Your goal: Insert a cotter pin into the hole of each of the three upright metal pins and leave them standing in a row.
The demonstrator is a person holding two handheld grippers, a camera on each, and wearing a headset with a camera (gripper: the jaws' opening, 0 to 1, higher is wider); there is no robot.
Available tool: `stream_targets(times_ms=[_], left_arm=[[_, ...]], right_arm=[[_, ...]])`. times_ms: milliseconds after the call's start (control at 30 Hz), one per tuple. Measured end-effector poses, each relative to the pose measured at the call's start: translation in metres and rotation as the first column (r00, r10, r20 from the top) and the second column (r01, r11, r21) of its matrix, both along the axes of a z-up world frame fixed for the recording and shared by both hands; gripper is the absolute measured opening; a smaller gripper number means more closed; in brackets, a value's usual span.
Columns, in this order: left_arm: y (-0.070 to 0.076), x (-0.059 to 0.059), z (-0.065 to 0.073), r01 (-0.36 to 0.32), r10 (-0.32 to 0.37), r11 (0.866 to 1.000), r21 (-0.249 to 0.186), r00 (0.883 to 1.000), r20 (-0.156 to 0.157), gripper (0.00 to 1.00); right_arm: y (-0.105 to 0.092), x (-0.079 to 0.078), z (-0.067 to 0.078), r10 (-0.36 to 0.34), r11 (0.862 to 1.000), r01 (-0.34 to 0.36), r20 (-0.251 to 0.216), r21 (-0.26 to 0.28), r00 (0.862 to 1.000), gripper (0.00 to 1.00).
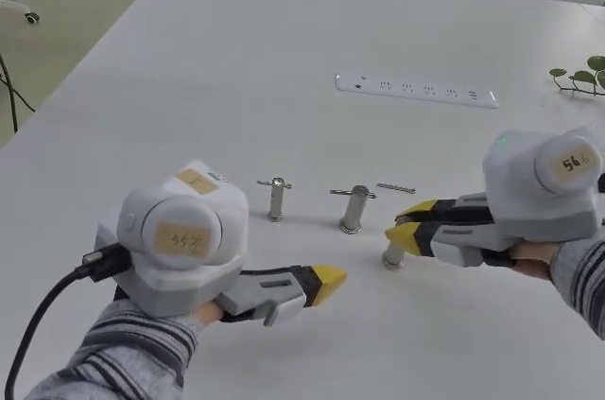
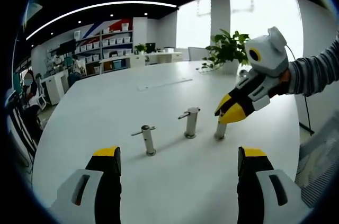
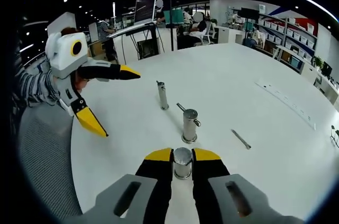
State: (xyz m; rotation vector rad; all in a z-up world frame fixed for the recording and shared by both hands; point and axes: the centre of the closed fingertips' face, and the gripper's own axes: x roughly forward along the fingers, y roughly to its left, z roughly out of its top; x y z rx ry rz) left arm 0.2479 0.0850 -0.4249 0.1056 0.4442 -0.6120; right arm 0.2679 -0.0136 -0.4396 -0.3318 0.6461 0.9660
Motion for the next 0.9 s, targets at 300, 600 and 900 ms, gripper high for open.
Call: stream_targets(times_ms=[300,600,900], left_arm=[[0.0001,0.0002,0.0008,0.0,0.0,1.0,-0.004,1.0,0.002,0.9],[0.0002,0.0003,0.0015,0.001,-0.001,1.0,-0.006,1.0,0.004,0.9],[-0.0018,-0.0011,0.0009,0.007,-0.007,1.0,-0.005,1.0,0.001,0.9]], right_arm=[[0.0096,-0.0057,-0.003,0.016,1.0,-0.016,0.013,-0.003,1.0,0.08],[0.0086,-0.0086,-0.004,0.0,1.0,0.0,0.015,0.006,1.0,0.08],[0.0079,-0.0076,-0.0054,0.015,0.999,-0.015,0.017,0.034,1.0,0.09]])
